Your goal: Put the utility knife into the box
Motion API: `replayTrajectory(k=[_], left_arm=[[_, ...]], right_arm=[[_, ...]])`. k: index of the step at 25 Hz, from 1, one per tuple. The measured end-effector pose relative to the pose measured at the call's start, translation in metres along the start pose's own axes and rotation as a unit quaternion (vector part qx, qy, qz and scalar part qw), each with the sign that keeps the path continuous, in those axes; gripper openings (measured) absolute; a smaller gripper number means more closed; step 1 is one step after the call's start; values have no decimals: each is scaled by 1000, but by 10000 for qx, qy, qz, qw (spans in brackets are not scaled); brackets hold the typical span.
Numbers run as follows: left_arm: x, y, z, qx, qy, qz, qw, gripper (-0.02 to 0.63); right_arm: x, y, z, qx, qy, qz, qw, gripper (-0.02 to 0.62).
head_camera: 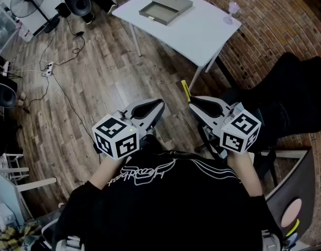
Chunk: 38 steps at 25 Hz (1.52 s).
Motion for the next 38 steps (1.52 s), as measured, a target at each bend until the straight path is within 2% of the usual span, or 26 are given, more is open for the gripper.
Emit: replayTrajectory(k=[8, 15, 26, 32, 38], left_arm=[[19, -63, -12, 42, -225, -95, 9997, 38], [27, -126, -30, 98, -388, -63, 9992, 38], [2, -223, -54, 177, -410, -157, 9989, 38], [-8, -247, -50, 138, -498, -267, 9983, 38], [0, -278, -54, -23, -526, -482, 9974, 38]], right_arm=[[53, 39, -13, 110, -127, 88, 9998, 67], [107, 63, -31, 428, -130, 179, 9988, 67], [198, 75, -59, 354, -153, 267, 9989, 67], [225, 75, -57, 337, -227, 169, 9990, 67], [249, 107, -64, 407, -326, 148, 9985, 67]])
Point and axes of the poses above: the fingertips, and each gripper's own axes: x forward along the fingers, y to its right, z out of its underside, the point moved 4 cm from there along -x, backward along the fingers, and after that the axes turned 3 degrees about x, right-handed, at the moved point
